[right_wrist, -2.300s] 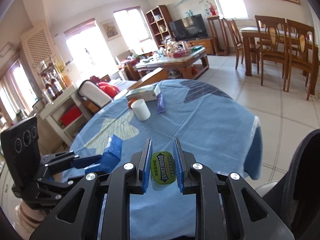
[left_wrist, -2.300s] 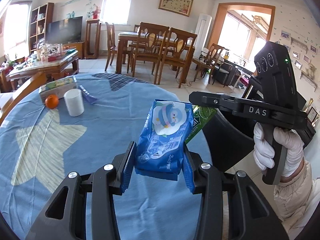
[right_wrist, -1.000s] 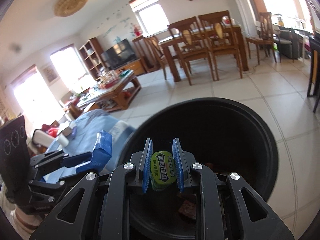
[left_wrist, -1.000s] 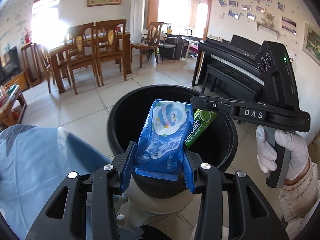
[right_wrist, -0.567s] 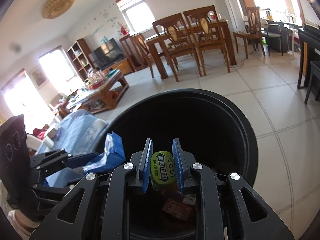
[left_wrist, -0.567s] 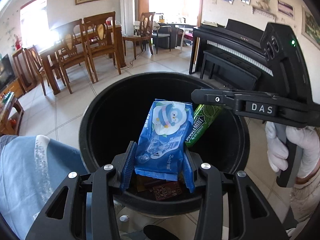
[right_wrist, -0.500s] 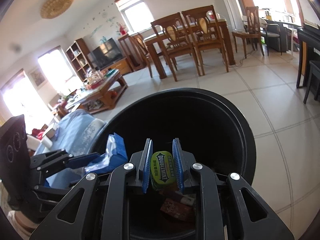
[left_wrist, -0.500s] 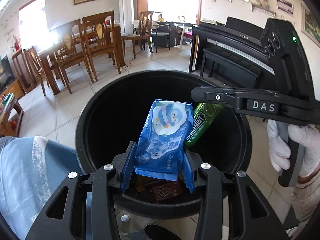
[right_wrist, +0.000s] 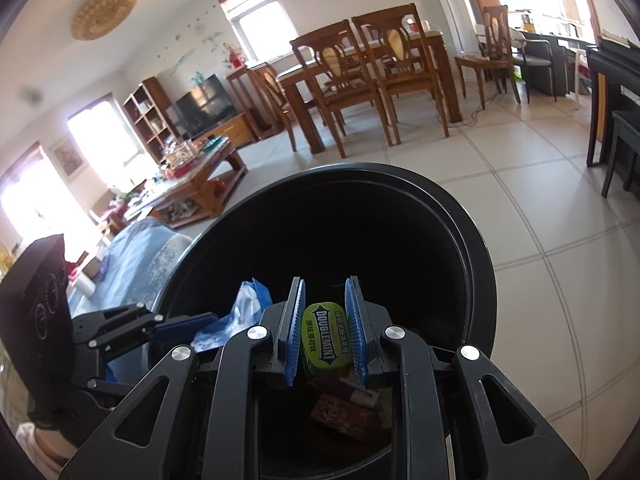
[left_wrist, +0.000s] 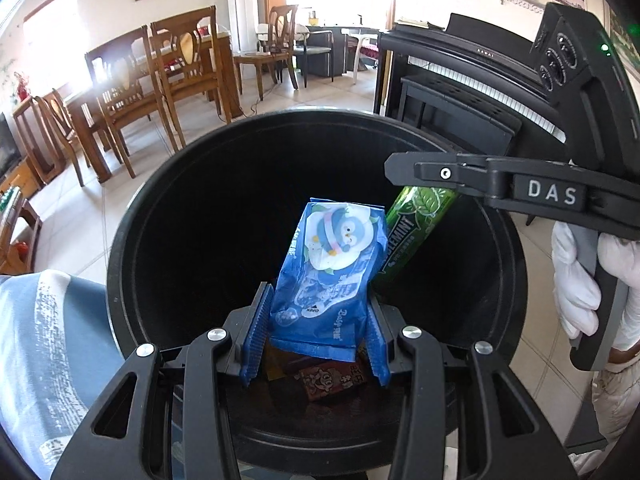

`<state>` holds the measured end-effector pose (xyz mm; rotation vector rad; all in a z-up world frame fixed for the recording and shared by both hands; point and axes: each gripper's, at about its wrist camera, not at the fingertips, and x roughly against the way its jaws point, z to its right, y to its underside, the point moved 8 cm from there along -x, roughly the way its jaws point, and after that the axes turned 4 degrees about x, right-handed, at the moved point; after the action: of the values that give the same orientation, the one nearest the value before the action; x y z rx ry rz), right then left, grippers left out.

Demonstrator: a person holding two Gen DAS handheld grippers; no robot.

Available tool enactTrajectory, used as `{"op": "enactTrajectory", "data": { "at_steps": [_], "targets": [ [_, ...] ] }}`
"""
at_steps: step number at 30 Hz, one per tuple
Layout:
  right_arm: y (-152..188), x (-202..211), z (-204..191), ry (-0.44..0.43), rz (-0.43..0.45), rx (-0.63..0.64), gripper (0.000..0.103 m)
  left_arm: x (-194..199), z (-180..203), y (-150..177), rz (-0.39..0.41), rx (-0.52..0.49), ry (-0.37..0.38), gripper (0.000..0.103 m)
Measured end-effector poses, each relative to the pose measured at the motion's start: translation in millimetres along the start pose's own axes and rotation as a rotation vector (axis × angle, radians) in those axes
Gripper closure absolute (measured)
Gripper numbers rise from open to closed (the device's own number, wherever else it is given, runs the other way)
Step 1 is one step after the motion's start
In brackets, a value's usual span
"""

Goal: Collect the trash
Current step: 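Open both tools to drop the packet and gum tube into the bin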

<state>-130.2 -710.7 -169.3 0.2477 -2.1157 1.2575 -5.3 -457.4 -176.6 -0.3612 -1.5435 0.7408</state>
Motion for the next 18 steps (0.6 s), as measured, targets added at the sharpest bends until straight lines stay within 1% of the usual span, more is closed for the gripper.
{"op": "enactTrajectory", "data": {
  "at_steps": [2, 9, 10, 11, 13, 14, 15, 16, 17, 18],
  "targets": [
    [0, -2, -2, 0.004, -0.004, 0.000, 0.081, -6, 0, -4, -0.017, 0.005, 0.001, 0.059],
    [3, -6, -4, 0.021, -0.013, 0.008, 0.081, -7, 0, -4, -0.026, 0.008, 0.006, 0.058],
    [3, -6, -5, 0.025, -0.017, 0.011, 0.081, -5, -1, -4, -0.022, 0.012, 0.005, 0.055],
    [4, -7, -5, 0.027, -0.020, 0.013, 0.081, -3, -2, -5, -0.016, 0.014, 0.002, 0.044],
    [5, -8, -7, 0.018, -0.020, 0.004, 0.080, 4, -5, -6, 0.013, 0.017, -0.014, 0.032],
    [5, -6, -8, 0.019, -0.019, 0.004, 0.073, 7, -5, -6, 0.024, 0.018, -0.013, 0.032],
    [4, -6, -9, 0.024, -0.014, 0.007, 0.060, 9, -5, -5, 0.030, 0.022, -0.009, 0.032],
    [4, -5, -11, 0.026, -0.009, 0.002, 0.052, 13, -6, -5, 0.038, 0.030, -0.004, 0.031],
    [5, -3, -12, 0.020, -0.004, -0.006, 0.044, 16, -7, -4, 0.045, 0.038, -0.002, 0.027],
    [4, -2, -14, 0.012, -0.003, -0.011, 0.043, 21, -8, -4, 0.057, 0.046, -0.003, 0.025]
  ]
}}
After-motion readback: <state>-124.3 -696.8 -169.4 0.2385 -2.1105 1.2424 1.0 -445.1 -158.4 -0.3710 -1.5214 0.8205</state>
